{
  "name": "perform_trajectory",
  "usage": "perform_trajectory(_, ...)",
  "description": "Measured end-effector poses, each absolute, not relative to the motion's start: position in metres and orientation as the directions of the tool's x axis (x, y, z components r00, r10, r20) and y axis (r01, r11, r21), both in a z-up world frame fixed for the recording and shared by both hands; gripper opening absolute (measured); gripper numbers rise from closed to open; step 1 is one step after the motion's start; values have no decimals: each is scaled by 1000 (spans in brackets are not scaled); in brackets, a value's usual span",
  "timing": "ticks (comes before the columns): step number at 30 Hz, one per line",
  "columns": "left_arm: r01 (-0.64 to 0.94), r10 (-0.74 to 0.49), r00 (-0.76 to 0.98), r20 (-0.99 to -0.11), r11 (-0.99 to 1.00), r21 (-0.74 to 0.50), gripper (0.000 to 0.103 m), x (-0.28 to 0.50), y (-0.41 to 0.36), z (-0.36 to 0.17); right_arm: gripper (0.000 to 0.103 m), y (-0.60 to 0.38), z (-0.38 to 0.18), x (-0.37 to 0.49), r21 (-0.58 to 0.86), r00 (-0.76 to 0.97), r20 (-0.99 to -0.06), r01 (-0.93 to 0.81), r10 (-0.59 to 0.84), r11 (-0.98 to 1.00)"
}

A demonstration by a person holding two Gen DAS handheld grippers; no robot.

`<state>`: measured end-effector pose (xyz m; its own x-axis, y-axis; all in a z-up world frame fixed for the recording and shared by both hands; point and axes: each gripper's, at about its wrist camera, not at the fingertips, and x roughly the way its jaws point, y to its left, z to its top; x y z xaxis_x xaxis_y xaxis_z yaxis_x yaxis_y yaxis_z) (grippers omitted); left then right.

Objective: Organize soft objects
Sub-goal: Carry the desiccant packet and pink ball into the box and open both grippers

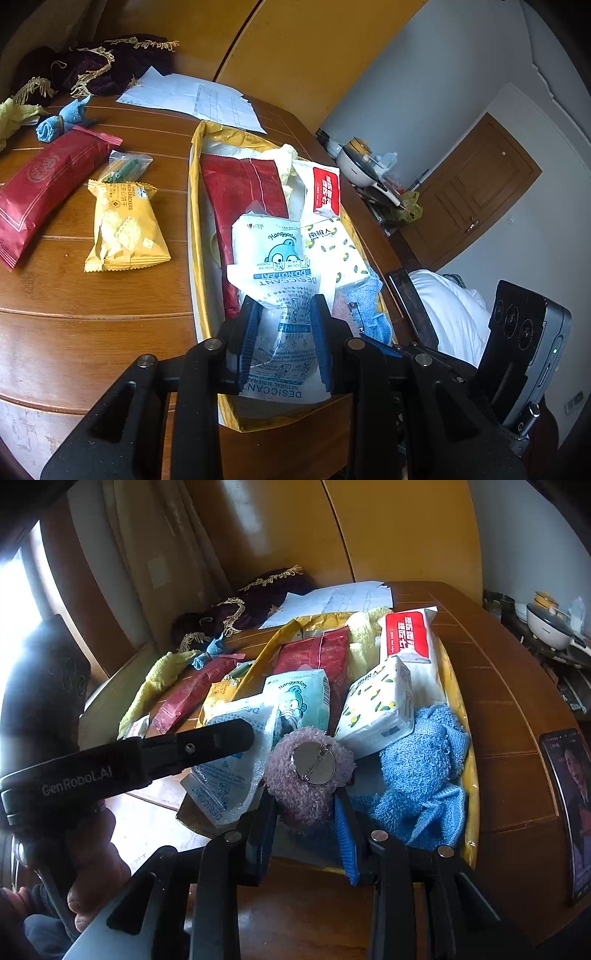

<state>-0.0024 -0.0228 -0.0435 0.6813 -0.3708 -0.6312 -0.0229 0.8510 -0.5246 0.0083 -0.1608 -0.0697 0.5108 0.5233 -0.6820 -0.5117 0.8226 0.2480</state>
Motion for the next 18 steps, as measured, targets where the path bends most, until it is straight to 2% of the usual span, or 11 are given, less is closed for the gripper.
perform_trajectory(2, -27, -381, 681, -625, 840, -541, 26, -2, -20, -46, 36, -165, -67, 6, 248, 522, -670, -511, 527, 823)
perform_trajectory(3, -28, -386, 681, -622, 835, -549, 30, -2, -18, -47, 40, -167, -66, 5, 251, 528, -664, -509, 530, 823)
perform_trajectory(5, -24, -397, 687, -609, 825, -565, 40, -3, -16, -46, 45, -171, -63, 4, 270, 532, -647, -510, 546, 817)
perform_trajectory(7, -17, -403, 706, -582, 813, -583, 58, -8, -12, -42, 50, -173, -59, 2, 288, 529, -630, -522, 569, 803)
perform_trajectory(9, -3, -411, 728, -549, 799, -602, 65, -13, -6, -37, 56, -172, -55, -1, 292, 532, -612, -536, 585, 792)
perform_trajectory(13, -22, -381, 784, -490, 772, -635, 68, -28, 19, -26, 61, -165, -48, -11, 288, 526, -584, -578, 618, 764)
perform_trajectory(18, -93, -276, 830, -485, 789, -608, 69, -44, 49, -18, 73, -149, -41, -18, 306, 503, -547, -623, 669, 720)
